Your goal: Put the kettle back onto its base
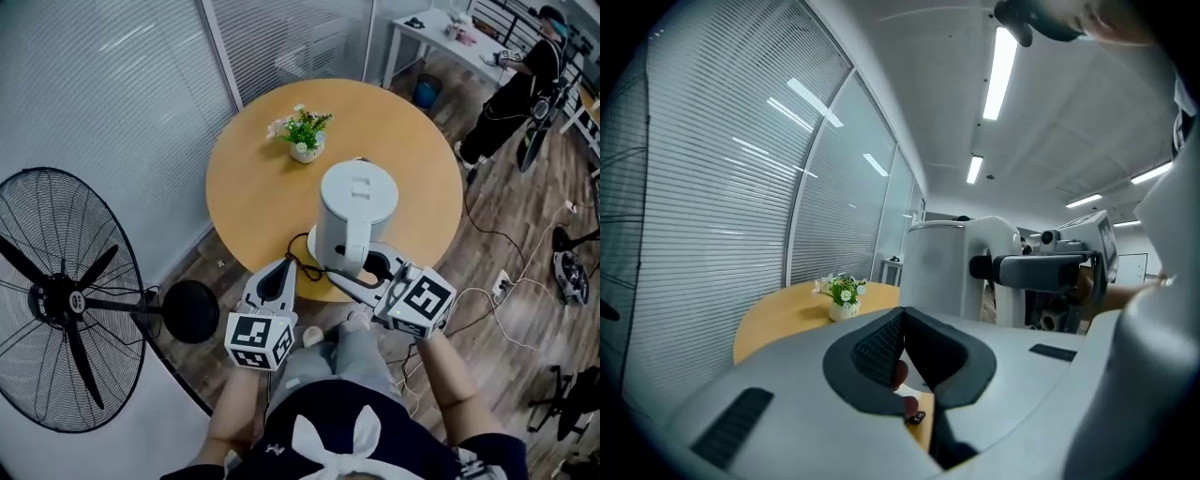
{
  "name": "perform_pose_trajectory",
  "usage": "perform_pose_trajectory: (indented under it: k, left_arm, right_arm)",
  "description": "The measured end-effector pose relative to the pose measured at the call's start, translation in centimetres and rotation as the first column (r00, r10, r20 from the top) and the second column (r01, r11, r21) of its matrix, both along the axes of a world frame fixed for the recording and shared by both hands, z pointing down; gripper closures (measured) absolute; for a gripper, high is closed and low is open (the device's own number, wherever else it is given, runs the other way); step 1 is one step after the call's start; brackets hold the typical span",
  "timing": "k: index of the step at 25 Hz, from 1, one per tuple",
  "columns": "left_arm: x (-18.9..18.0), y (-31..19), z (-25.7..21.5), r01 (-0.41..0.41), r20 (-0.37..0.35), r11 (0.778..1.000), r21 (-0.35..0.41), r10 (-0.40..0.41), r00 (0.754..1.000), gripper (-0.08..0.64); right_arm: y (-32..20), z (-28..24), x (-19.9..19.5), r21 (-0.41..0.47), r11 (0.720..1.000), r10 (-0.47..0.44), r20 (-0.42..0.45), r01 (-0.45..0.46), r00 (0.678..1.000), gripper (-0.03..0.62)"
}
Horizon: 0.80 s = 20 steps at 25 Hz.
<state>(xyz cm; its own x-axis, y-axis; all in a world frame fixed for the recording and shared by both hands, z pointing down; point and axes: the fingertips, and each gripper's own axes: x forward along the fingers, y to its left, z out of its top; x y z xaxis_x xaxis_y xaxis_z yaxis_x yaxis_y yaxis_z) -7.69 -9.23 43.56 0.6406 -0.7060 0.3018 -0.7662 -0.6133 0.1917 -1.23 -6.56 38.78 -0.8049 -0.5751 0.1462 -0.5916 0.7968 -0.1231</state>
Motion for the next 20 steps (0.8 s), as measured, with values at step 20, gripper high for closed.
perform_pose_trajectory:
  k: [20]
  left_arm:
    - [1.5, -4.9, 1.3, 0.155, 0.032, 0.987, -0.048, -0.153, 0.988, 0.538]
  right_arm:
    - [-6.5, 5.0, 1.0, -0.117, 0.979, -0.162, 0.031, 0.164, 0.986, 0.430]
